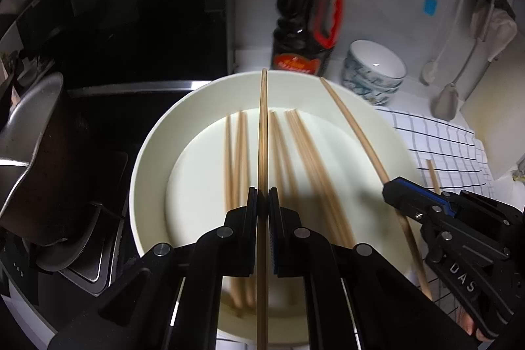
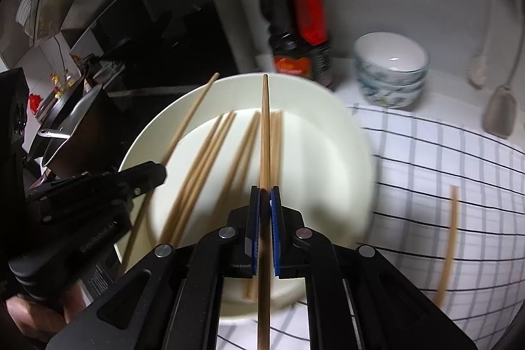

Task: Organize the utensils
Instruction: 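Lower both held chopsticks into the white bowl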

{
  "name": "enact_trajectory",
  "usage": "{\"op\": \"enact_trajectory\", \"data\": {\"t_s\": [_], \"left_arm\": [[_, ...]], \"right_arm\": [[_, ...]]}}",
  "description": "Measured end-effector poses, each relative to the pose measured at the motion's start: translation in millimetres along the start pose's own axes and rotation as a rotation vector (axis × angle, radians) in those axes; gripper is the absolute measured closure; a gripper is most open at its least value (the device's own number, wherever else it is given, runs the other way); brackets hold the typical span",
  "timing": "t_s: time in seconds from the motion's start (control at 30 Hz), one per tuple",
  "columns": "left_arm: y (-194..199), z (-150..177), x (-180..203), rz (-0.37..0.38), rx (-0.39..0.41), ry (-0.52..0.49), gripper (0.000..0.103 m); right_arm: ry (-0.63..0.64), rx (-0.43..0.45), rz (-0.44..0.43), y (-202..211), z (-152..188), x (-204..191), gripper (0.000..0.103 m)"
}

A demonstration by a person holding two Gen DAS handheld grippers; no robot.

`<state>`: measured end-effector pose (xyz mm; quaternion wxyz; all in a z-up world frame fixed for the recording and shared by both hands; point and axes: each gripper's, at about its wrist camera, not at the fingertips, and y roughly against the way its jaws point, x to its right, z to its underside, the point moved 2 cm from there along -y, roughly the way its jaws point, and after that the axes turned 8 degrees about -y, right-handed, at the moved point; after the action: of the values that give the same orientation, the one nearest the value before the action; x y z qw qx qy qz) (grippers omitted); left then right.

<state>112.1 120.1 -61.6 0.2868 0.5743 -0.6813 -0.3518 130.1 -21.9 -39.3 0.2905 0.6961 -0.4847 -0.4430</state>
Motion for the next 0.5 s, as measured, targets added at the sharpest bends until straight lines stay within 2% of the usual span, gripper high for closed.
{"op": "enact_trajectory", "data": {"t_s": [0.17,0.5], "left_arm": [[-19.2,3.8,-11.9,0.009,-0.033,0.013,0.096],[-47.1,0.6,-21.3,0.025,-0.076,0.026,0.096]], "right_arm": [[-0.014,-0.042,-0.005,-27.4,-9.1,-13.4,0.097],[-0.06,-0.116,0.038,-62.2,-14.6,-6.1,0.097]]}}
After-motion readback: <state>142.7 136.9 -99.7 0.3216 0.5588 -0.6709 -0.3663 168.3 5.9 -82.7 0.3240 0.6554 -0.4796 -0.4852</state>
